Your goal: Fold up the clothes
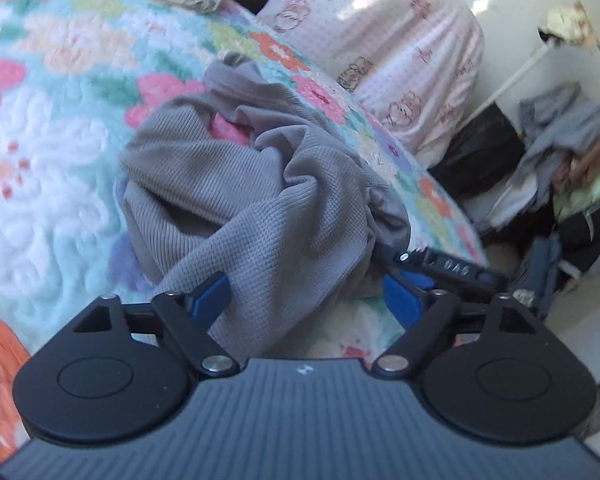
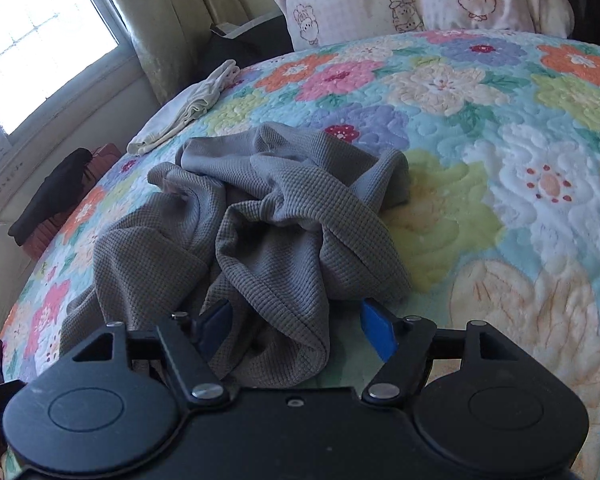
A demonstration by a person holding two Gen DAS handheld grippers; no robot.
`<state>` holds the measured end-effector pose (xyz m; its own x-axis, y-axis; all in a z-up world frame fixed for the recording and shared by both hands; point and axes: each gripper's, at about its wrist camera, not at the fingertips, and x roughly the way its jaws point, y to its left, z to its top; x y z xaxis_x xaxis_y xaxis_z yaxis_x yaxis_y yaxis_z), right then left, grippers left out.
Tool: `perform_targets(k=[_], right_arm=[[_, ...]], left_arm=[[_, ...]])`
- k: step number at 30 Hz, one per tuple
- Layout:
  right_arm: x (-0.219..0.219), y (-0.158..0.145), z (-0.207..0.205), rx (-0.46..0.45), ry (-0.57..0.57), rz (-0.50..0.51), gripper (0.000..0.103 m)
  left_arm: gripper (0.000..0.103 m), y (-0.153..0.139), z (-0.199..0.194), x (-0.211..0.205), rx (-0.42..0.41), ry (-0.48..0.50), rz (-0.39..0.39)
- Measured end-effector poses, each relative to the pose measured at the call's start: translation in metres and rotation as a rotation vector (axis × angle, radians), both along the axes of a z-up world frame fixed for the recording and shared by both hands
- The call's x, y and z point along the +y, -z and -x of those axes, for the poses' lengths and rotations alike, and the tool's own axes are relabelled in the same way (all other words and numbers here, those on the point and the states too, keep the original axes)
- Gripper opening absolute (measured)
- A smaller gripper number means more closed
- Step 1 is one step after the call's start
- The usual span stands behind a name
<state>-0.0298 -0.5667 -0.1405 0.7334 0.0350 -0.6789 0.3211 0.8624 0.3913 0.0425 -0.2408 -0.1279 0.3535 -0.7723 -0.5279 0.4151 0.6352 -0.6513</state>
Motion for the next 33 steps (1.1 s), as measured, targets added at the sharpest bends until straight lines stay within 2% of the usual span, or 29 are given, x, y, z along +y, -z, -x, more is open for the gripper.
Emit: perform_targets(k=[2, 3, 5, 7, 12, 15, 19, 20, 22, 24, 25, 26, 27, 30, 33], right_arm=[[0.002, 0.006, -0.003, 0.014, 0.004, 0.001, 0.077], [0.002, 0.009, -0.004, 0.016, 0.010, 0.005, 0.078], [0.005, 0.011, -0.001, 0.005, 0.039, 0.027, 0.078], [0.008, 0.010, 0.000, 0.006, 0.049, 0.075, 0.078], [0.019, 0.009, 0.003, 0.009, -0.007, 0.153, 0.078], [0.025, 0.010, 0.006, -0.001, -0.044, 0.172, 0.078], [0.031, 0.012, 0.005, -0.027, -0.044, 0.209, 0.078], [0.033, 0.013, 0.006, -0.052, -0.041, 0.225, 0.078], [0.035, 0.015, 0.008, -0.101, -0.037, 0.255, 0.078], [0.034, 0.016, 0.006, -0.090, -0.005, 0.262, 0.088], [0.032, 0.017, 0.002, -0.054, 0.012, 0.266, 0.096], [0.031, 0.018, -0.002, -0.033, 0.008, 0.271, 0.096], [0.030, 0.018, -0.005, -0.012, 0.004, 0.276, 0.096], [0.029, 0.016, -0.013, 0.016, -0.026, 0.287, 0.096], [0.033, 0.012, -0.013, 0.012, -0.044, 0.288, 0.096]], left_arm=[[0.088, 0.004, -0.001, -0.005, 0.001, -0.007, -0.047], [0.095, 0.006, -0.001, -0.010, 0.000, 0.000, -0.086], [0.100, 0.011, -0.005, -0.017, 0.036, 0.030, -0.128], [0.100, 0.017, -0.008, -0.019, 0.071, 0.047, -0.143], [0.100, 0.017, -0.007, -0.018, 0.027, 0.013, -0.177], [0.102, 0.018, -0.007, -0.020, -0.053, -0.015, -0.237], [0.102, 0.012, 0.000, -0.026, -0.231, -0.082, -0.425], [0.102, 0.012, -0.001, -0.024, -0.232, -0.083, -0.417], [0.100, 0.011, -0.004, -0.016, -0.198, -0.080, -0.354], [0.098, 0.012, -0.008, -0.008, -0.158, -0.087, -0.265], [0.097, 0.012, -0.009, -0.004, -0.139, -0.090, -0.219], [0.092, 0.012, -0.010, -0.002, -0.133, -0.090, -0.201], [0.085, 0.010, -0.011, -0.003, -0.138, -0.086, -0.209], [0.077, 0.008, -0.011, -0.015, -0.183, -0.037, -0.265], [0.078, 0.009, -0.010, -0.026, -0.197, 0.033, -0.297]])
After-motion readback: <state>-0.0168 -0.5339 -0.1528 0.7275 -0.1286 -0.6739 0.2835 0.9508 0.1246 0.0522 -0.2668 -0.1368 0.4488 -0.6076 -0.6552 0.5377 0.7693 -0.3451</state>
